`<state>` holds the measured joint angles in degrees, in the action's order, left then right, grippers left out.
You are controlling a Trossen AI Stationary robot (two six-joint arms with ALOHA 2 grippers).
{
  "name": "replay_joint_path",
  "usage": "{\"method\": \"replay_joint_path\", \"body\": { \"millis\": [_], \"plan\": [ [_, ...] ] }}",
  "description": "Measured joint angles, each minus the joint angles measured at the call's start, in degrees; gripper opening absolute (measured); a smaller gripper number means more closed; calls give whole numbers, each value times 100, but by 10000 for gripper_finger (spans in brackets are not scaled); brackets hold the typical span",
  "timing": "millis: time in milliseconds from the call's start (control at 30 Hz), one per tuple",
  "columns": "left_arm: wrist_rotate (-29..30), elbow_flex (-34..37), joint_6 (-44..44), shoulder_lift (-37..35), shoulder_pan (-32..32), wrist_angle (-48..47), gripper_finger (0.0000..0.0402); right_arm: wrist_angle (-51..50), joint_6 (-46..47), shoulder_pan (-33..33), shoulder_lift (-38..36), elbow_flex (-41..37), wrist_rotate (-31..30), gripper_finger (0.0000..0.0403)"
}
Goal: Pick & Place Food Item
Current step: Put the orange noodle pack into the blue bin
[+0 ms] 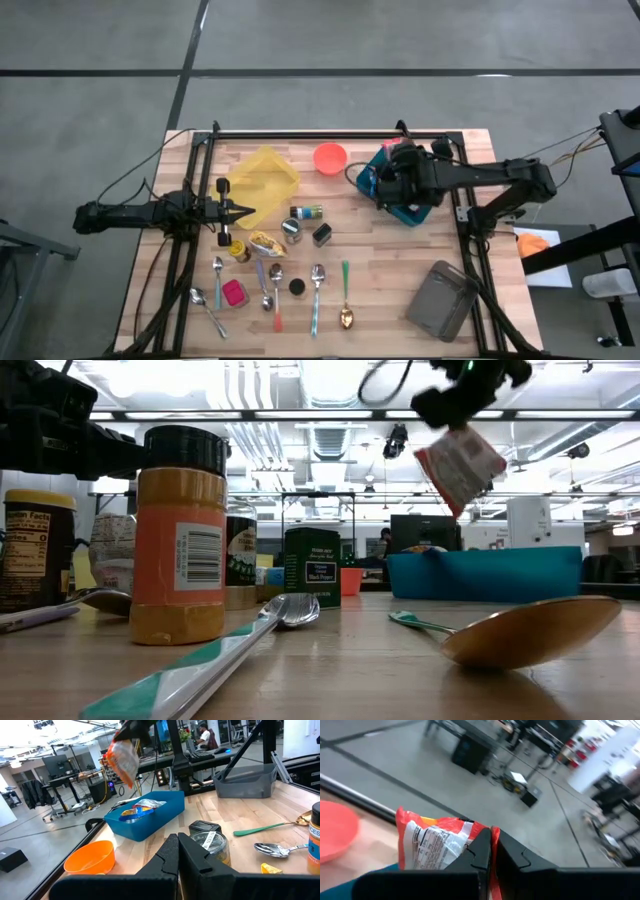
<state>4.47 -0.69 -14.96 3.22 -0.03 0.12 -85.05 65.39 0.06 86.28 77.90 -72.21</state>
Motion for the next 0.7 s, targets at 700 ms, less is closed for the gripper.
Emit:
{"method": "replay_joint_path", "body": {
  "millis": [700],
  "plan": [
    [0,0,-2,0,0,0,0,4149,-240,-1221,6,-2492,180,11]
  ]
}}
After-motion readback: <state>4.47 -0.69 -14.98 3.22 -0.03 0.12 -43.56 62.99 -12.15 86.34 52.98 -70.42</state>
